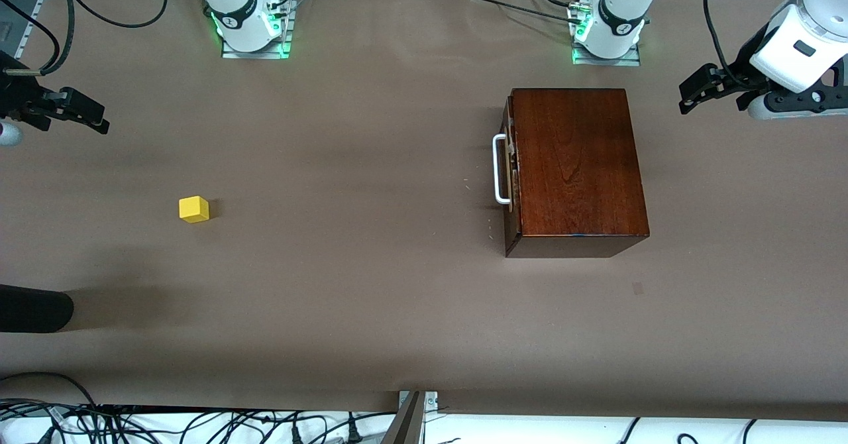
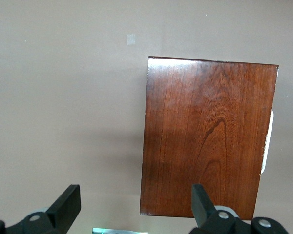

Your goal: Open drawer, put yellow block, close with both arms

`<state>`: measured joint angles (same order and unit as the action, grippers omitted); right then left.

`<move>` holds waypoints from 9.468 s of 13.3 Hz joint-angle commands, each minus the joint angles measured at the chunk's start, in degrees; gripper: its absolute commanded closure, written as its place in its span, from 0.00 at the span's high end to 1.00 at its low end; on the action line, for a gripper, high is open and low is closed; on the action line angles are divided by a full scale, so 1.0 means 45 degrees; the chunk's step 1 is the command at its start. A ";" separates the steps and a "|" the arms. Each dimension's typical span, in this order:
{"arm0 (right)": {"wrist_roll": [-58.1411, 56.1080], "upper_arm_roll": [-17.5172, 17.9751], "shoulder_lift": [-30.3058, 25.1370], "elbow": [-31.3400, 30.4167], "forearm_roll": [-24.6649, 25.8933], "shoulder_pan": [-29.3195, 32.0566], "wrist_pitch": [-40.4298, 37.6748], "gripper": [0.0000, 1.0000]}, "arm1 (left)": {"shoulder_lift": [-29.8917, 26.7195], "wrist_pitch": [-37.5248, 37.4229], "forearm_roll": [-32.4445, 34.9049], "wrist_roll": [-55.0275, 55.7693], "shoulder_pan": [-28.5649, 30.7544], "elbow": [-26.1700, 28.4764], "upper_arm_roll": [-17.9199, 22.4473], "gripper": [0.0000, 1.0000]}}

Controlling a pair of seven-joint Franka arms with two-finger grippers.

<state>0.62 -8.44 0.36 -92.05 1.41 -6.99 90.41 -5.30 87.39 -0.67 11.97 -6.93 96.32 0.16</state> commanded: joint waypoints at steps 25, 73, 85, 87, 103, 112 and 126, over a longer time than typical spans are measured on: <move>-0.0021 0.0079 0.0056 0.0242 0.0039 0.0088 -0.0345 1.00 | 0.0201 -0.0201 0.0090 -0.0003 -0.0043 -0.0409 -0.0017 1.00; 0.0194 0.0157 0.0095 0.0164 0.0156 0.0049 -0.0424 1.00 | 0.8072 0.4642 0.5363 0.8943 -0.4340 -0.1093 -0.4706 1.00; 0.0194 0.0177 0.0173 0.0164 0.0156 -0.0009 -0.0443 1.00 | 0.8638 0.5267 0.5247 0.8512 -0.4340 -0.0995 -0.4333 1.00; 0.0194 0.0177 0.0174 0.0144 0.0137 -0.0009 -0.0443 1.00 | 0.8833 0.5364 0.5130 0.8629 -0.4359 -0.1015 -0.4333 1.00; -0.1443 -0.0153 0.0719 -0.4600 0.0137 0.0049 0.4983 1.00 | 1.0610 0.6283 0.3022 1.1637 -0.7365 -0.3688 -0.3221 1.00; -0.4024 -0.0800 0.2243 -0.6338 0.0058 0.0069 0.7972 1.00 | 1.1058 0.6400 0.2082 1.1637 -0.7874 -0.4842 -0.3064 1.00; -0.4825 -0.0780 0.4938 -0.6575 -0.0097 0.0127 1.1294 1.00 | 1.0787 0.5411 0.2355 1.1286 -0.7836 -0.5057 -0.2966 1.00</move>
<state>-19.72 -12.08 21.70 -121.55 1.38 -6.91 139.38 41.75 113.25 12.92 61.90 -40.84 77.37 -12.07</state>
